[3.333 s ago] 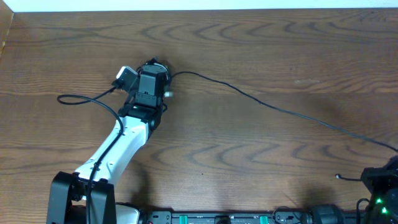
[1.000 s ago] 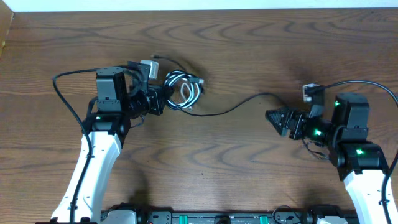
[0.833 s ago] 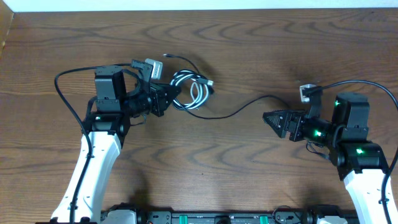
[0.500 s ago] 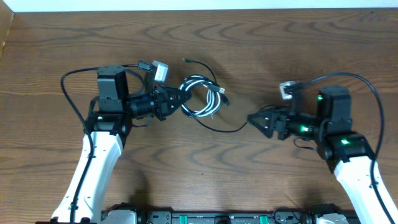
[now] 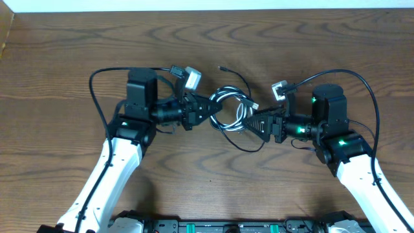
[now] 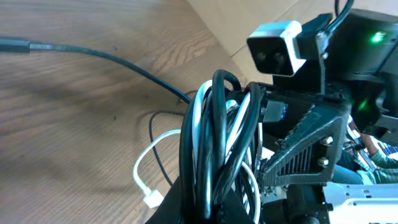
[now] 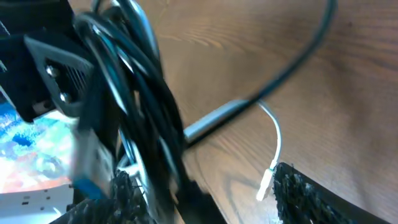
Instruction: Untangle cables
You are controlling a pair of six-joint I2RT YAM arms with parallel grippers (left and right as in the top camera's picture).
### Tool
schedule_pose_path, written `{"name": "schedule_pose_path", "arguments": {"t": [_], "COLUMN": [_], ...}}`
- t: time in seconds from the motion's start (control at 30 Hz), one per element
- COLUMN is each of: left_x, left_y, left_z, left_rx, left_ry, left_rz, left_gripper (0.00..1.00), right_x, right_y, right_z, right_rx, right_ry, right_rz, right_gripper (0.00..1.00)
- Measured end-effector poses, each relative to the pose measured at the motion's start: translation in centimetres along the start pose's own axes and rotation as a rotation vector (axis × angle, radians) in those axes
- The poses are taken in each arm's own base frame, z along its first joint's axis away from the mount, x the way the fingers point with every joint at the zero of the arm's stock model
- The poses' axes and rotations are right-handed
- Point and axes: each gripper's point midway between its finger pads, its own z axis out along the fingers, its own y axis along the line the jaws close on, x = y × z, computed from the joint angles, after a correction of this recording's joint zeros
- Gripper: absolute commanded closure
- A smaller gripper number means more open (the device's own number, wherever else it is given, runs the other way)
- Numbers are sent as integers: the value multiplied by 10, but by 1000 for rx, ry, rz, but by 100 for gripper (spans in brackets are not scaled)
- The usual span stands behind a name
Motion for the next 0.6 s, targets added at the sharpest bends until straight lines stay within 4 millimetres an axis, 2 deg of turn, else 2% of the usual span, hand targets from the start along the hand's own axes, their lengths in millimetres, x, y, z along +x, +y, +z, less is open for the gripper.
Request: {"name": "schedule_pose_path", "arguments": {"t": [0.03, 0.07, 0.13, 0.17, 0.23, 0.27, 0.3, 0.4, 0.43, 0.6], "left_x": [1, 3, 4, 4, 4, 4, 4, 1, -1, -14], "left_y": [-1, -1, -5, -7, -8, -8, -9, -5, 0, 29], "left_z": [3, 6, 11, 13, 16, 17, 17, 17, 15, -2], "left_rx": [-5, -10, -10, -8, -10, -11, -12, -34, -58, -173], "left_ry": [5, 9, 16, 18, 17, 18, 17, 5, -6, -74], "left_rz": [-5, -11, -6, -1, 5, 3, 3, 3, -4, -54], "left_gripper": [92, 92, 92, 92, 91, 76, 67, 55, 53, 52], "right_x": [-1, -3, -6, -7, -8, -8, -9, -10, -11, -19], "right_y": [1, 1, 3, 4, 5, 5, 5, 1, -1, -14], "right_z": [0, 0, 0, 0, 0, 0, 0, -1, -1, -7], "right_rx": [-2, -4, -10, -13, -19, -20, -19, -3, 10, 60], "right_ry": [-5, -10, -21, -24, -25, -28, -30, -35, -41, -82], "right_rz": [2, 4, 1, 0, 2, 4, 6, 11, 15, 83], "right_gripper": [39, 50, 89, 99, 99, 99, 99, 99, 99, 99]}}
